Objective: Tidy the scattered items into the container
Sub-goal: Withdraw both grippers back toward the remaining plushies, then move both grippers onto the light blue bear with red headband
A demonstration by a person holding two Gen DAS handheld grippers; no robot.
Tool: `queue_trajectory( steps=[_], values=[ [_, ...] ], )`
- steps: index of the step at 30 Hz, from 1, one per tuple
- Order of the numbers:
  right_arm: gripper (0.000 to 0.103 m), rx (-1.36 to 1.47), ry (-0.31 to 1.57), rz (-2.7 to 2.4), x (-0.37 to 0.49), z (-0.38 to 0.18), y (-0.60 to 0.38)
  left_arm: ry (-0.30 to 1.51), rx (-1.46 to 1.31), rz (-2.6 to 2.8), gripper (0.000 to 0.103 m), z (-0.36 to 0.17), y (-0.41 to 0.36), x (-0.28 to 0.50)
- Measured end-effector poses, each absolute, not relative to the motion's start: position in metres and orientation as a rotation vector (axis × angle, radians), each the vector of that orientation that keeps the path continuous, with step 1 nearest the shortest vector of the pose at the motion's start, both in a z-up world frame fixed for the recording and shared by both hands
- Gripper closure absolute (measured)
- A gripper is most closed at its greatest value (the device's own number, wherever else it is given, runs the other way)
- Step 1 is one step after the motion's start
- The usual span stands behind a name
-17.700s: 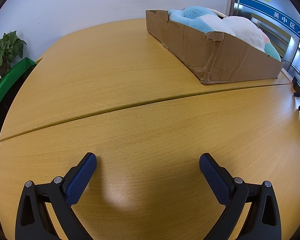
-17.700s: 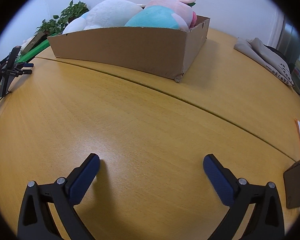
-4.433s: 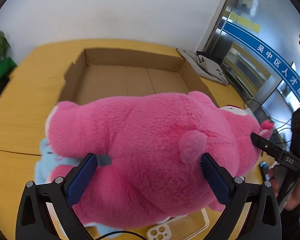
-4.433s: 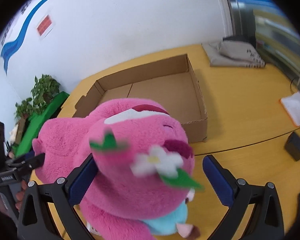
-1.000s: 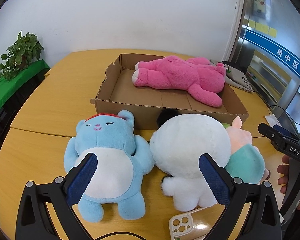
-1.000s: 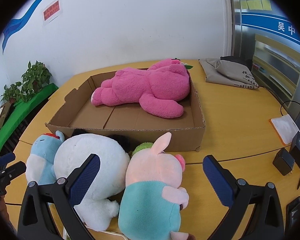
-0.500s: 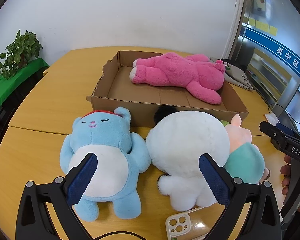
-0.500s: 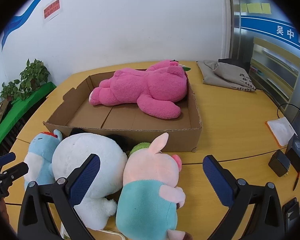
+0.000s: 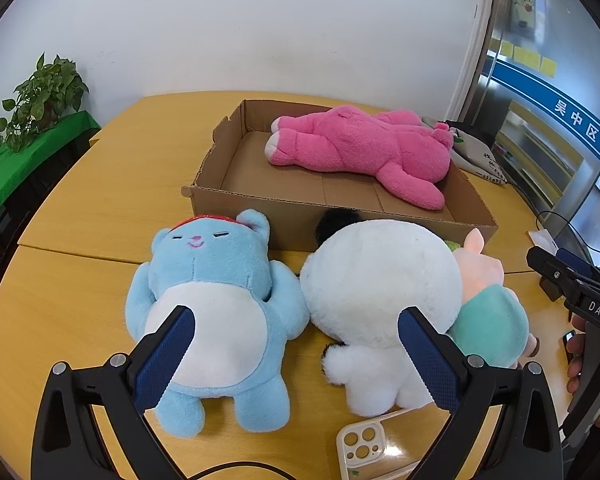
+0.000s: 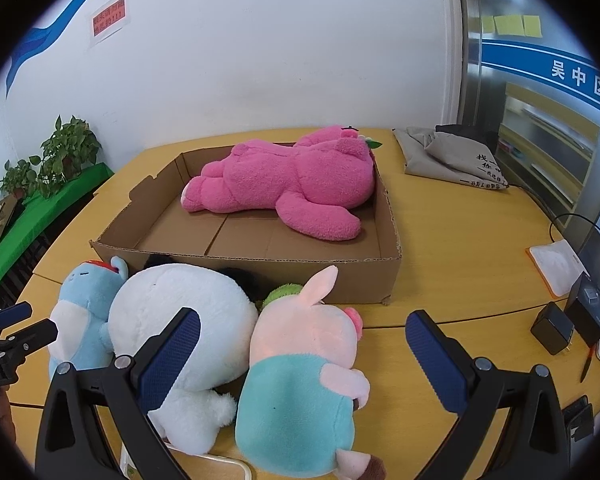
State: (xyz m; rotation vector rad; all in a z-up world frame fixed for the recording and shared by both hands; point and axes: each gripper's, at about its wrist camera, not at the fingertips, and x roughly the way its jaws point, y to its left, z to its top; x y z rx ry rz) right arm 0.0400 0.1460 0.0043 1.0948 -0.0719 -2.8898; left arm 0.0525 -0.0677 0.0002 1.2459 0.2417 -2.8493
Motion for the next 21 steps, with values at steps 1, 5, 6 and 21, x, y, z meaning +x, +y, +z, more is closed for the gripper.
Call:
queue_trajectory(
  steps=[1,5,6,21],
  values=[
    [0.0,1.096,-0.068,-2.889,0.04,0.005,0.146,0.24,1.247,-2.849,0.0,0.0,-0.068,0.052],
    [0.0,1.1,-0.064,-2.9,0.042,0.006,0.145,0.253,1.262,-2.846,0.0,-0.003,-0.07,0.05],
    [0.0,1.098,-0.063,-2.902,0.042,0.006,0.145,0.253,1.267,-2.847,0.0,-0.003,-0.069,0.049],
    [0.0,1.085,-0.063,-2.889,0.046,0.008,0.144,0.188,1.269,-2.858,0.0,-0.001,-0.06,0.052]
  ],
)
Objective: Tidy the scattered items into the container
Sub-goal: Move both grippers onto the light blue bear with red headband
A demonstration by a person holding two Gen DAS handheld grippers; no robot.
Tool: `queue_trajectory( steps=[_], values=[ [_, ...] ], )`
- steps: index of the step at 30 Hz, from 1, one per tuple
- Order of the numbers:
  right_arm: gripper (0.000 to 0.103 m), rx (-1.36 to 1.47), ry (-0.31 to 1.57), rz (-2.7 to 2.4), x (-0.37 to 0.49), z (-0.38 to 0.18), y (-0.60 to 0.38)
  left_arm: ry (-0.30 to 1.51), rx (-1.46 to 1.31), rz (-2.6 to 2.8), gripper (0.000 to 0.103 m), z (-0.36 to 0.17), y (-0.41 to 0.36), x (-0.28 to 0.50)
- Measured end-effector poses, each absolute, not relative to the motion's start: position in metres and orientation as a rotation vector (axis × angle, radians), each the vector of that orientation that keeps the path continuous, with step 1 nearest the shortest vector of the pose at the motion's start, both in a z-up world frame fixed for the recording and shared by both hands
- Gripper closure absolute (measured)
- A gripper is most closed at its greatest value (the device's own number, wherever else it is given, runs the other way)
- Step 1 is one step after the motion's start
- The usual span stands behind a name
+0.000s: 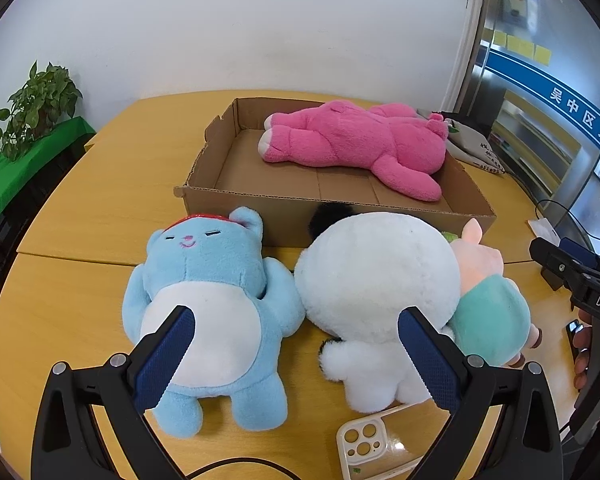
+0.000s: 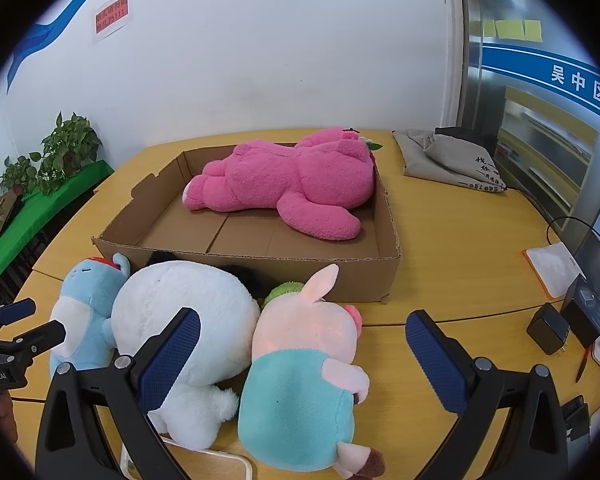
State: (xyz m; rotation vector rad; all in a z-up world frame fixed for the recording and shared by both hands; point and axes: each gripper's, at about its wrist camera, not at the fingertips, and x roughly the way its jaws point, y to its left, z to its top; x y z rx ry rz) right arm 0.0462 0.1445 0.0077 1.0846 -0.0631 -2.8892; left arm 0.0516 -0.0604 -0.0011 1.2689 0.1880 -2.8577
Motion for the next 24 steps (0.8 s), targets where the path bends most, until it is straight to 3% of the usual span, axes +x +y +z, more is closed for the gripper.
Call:
queue_trajectory(
  steps=[13,24],
  values=[
    [0.0,1.07,-0.064,-2.823,0.05,0.009,0.12,0.218,1.267,-2.815,0.0,-0.008,-0.092,0.062],
    [0.0,1.089,-0.019,-2.281,0.06,-0.02,-0.023,0.359,1.352,-2.732,0.0,-0.037,-0.178,0.048]
  ],
)
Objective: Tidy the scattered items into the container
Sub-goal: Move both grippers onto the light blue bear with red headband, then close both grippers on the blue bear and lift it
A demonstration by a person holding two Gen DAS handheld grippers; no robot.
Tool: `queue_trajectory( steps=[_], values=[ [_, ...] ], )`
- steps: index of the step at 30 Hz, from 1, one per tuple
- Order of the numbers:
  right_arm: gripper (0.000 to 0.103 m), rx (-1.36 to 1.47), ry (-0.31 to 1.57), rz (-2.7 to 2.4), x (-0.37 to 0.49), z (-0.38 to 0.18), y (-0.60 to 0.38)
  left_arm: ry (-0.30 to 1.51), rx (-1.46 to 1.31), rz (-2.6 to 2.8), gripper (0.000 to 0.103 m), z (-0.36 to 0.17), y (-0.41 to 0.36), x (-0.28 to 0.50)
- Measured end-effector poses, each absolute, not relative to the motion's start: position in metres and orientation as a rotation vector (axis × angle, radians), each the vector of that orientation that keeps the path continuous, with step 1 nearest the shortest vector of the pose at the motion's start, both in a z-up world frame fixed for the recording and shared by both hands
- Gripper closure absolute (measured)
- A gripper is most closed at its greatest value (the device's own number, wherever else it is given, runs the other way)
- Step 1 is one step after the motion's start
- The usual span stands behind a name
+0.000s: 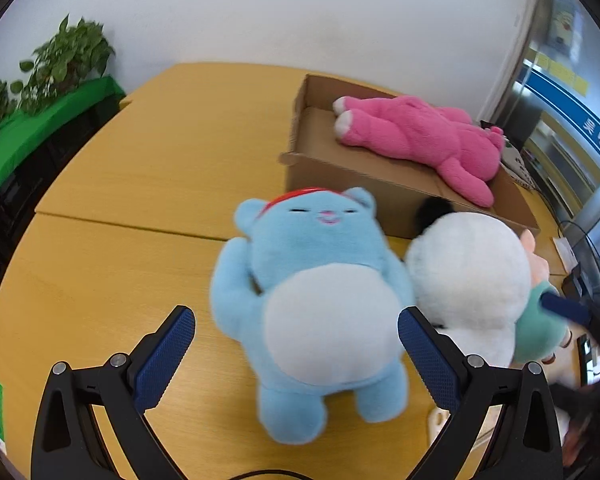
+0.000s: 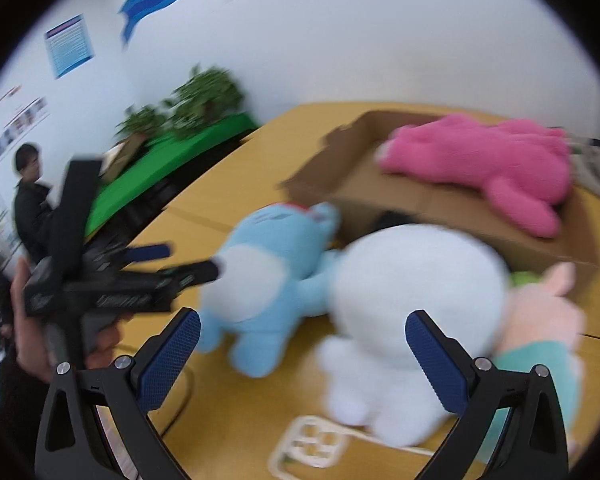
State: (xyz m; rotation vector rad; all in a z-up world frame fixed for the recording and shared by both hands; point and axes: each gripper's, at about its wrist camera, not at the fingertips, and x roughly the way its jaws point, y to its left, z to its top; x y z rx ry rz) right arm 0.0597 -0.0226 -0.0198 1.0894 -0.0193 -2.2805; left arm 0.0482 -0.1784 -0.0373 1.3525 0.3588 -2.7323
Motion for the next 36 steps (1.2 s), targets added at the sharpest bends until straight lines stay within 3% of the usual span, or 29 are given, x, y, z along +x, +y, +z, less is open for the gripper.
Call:
queue_trajectory(
  steps=[6,8,10,14,16,26,36],
  values=[
    [0.003,1.25,0.047,-2.175,0.039,-0.072,-0.095,0.422,1.474,-2.71,0.005,-0.067,-0.208,0.026],
    [0.011,1.313,0.069,-2.207,0.03,-0.088,-0.103,0.525,1.509,-2.746,0.005,-0.073,-0.215,0.021],
    [0.027,1.363,0.058,-2.204,0.025,-0.103,-0.103,0.589,1.529,-2.768,0.007,-0.077,-0.218,0.021],
    [0.054,1.409,0.026,-2.159,0.027,-0.119,-0.099,0.675,1.544,-2.83,0.03,-0.079,-0.22,0.025],
    [0.064,1.396,0.042,-2.138,0.031,-0.119,-0.1,0.646,1.518,-2.853,0.031,-0.075,-0.221,0.028],
    [0.067,1.367,0.12,-1.979,0.08,-0.115,-0.104,0.774,1.528,-2.843,0.028,-0.083,-0.249,0.032],
    [0.042,1.346,0.079,-1.8,0.116,-0.111,-0.112,0.778,1.591,-2.796,0.031,-0.097,-0.27,0.075]
  ],
)
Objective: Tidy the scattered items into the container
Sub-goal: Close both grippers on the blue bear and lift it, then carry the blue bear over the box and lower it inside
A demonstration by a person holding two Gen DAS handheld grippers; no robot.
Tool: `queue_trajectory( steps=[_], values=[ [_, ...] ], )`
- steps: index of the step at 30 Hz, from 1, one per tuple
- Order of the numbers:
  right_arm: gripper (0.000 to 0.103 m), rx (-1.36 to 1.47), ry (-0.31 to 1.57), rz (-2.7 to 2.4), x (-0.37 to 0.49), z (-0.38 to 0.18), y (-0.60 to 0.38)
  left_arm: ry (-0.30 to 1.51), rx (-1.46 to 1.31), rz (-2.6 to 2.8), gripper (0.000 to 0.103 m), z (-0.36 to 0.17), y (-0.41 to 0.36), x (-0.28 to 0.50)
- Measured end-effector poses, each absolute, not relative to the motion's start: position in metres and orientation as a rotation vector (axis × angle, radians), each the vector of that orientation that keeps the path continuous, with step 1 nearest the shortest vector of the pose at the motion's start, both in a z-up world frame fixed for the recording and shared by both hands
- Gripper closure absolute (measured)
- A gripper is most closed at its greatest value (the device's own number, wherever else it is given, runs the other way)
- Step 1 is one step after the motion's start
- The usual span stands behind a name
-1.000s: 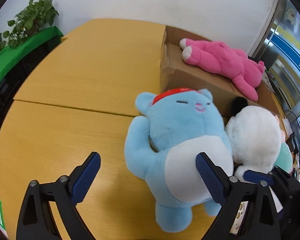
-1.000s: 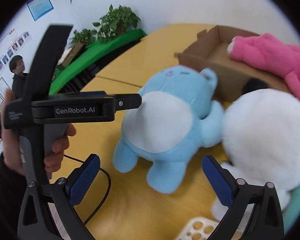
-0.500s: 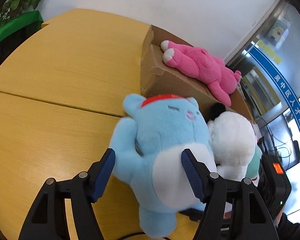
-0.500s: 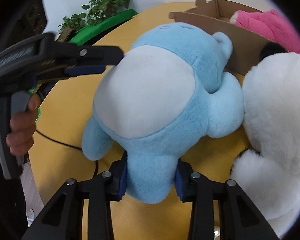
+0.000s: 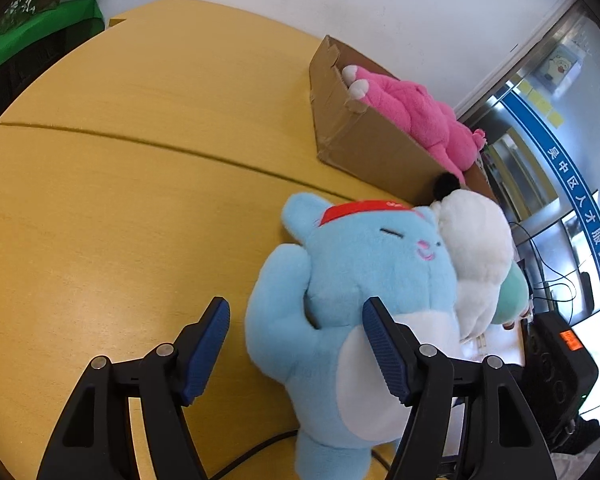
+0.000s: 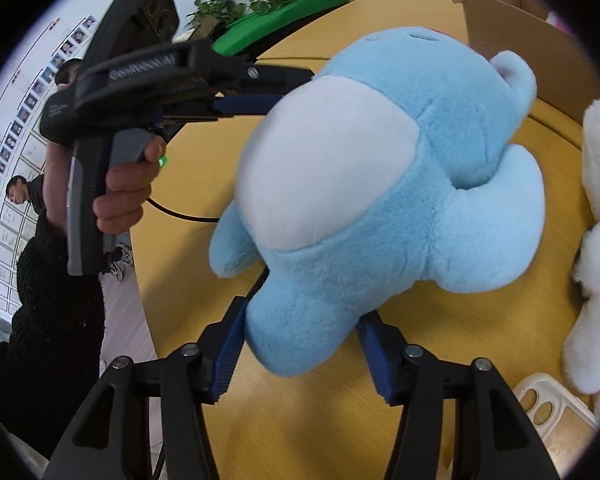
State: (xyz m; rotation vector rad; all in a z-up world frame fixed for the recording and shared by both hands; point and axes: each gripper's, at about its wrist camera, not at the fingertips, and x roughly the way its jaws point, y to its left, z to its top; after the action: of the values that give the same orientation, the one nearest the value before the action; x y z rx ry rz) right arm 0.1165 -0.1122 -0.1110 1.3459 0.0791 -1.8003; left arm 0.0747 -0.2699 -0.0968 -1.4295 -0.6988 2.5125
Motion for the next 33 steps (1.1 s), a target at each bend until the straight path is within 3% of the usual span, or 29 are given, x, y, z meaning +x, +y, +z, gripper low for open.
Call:
queue_trajectory(
  steps=[1,3,4,10,13,14,17,23,25,26,33],
  values=[
    [0.035,1.34,0.069,-1.816,0.117,-0.108,-0.107,-0.699,-1.447,2.51,0.033,-0.1,-0.272,0.073],
    [0.027,1.327,0.044,-1.851,0.119,-0.1,-0.096,-0.697,-1.502,2.511,0.054,-0.109,-0.276,0.069],
    [0.026,1.321,0.024,-1.868,0.12,-0.095,-0.088,-0.709,-1.522,2.499,0.057,-0.114,-0.278,0.067],
    [0.026,1.366,-0.208,-2.092,0.09,-0.082,-0.027,-0.648,-1.539,2.447,0.059,-0.121,-0.267,0.06],
    [0.027,1.432,-0.231,-2.194,0.066,-0.091,-0.021,-0.624,-1.552,2.439,0.062,-0.122,-0.265,0.056],
    [0.028,1.453,-0.223,-2.22,0.059,-0.092,-0.023,-0.62,-1.556,2.436,0.069,-0.122,-0.264,0.056],
    [0.037,1.488,-0.21,-2.237,0.048,-0.097,-0.031,-0.595,-1.563,2.442,0.072,-0.12,-0.26,0.056],
    [0.04,1.557,-0.241,-2.232,0.046,-0.116,-0.061,-0.565,-1.574,2.463,0.075,-0.119,-0.256,0.059],
    [0.065,1.553,-0.217,-2.212,0.043,-0.118,-0.069,-0.555,-1.566,2.46,0.076,-0.118,-0.254,0.059],
    [0.07,1.554,-0.197,-2.212,0.046,-0.119,-0.07,-0.544,-1.562,2.46,0.077,-0.117,-0.252,0.06],
    [0.08,1.485,-0.155,-2.242,0.054,-0.102,-0.061,-0.465,-1.545,2.486,0.081,-0.091,-0.24,0.062]
  ],
)
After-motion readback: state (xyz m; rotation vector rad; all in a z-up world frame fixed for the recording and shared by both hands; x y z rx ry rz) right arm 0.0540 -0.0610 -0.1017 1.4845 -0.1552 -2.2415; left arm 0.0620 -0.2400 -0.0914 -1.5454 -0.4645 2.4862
